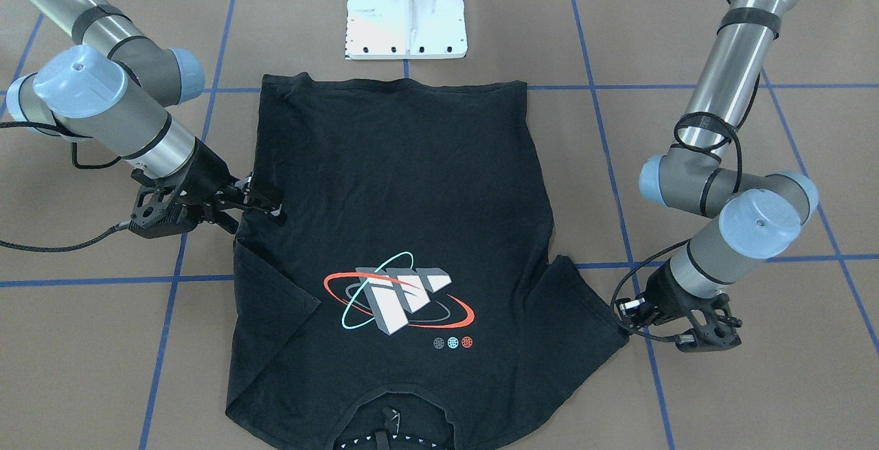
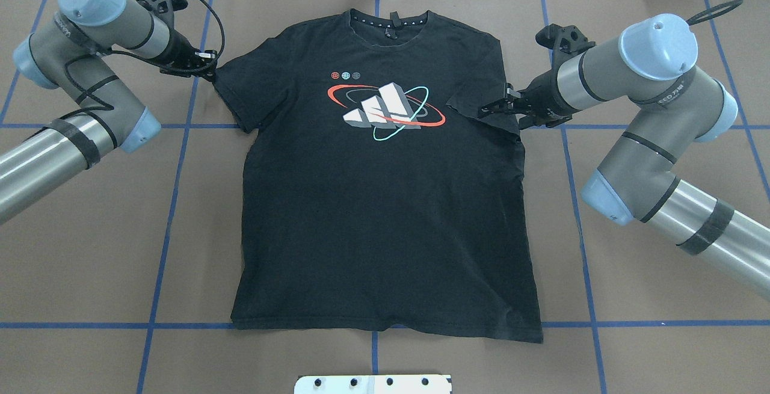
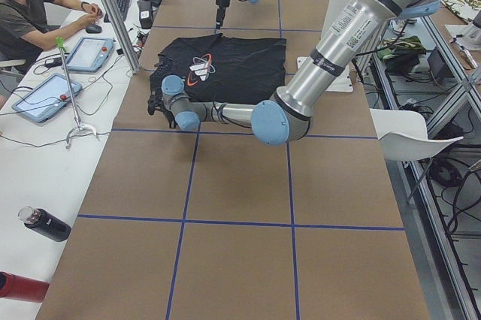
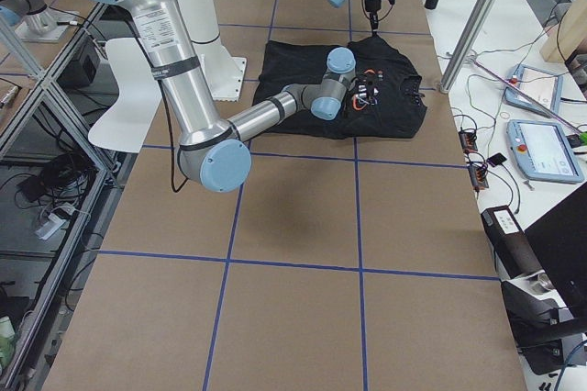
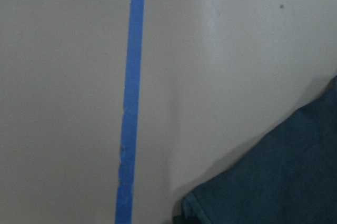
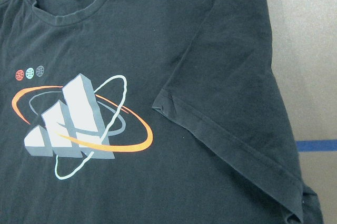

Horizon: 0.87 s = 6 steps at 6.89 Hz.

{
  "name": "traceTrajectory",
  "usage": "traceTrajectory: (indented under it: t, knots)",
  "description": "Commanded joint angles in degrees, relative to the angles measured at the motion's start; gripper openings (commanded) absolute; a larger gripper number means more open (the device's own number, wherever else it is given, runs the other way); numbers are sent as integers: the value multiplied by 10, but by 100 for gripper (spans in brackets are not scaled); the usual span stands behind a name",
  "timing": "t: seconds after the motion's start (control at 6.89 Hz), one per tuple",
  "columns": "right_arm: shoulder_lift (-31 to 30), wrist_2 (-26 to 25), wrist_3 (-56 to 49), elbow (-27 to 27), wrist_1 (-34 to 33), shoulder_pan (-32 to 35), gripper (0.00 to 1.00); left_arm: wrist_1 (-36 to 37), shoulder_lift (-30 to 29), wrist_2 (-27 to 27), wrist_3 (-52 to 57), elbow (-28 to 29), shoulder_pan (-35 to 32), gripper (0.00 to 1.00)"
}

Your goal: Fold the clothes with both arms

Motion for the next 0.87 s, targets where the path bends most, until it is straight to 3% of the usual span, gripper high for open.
traceTrajectory:
  t: [0.0, 0.29, 0.58, 0.73]
  knots:
    - [-2, 2, -1, 0, 1, 2, 100, 6, 0, -5, -44, -50, -2, 0]
    - [-5, 6, -2, 2, 2, 8, 100, 49, -22, -5, -118, -111, 2, 0]
    - [-6, 5, -1, 1, 2, 8, 100, 69, -68, 2, -197, -99, 44, 0]
    - [-6, 4, -1, 0, 1, 8, 100, 67, -79, 33, -206, -85, 58, 0]
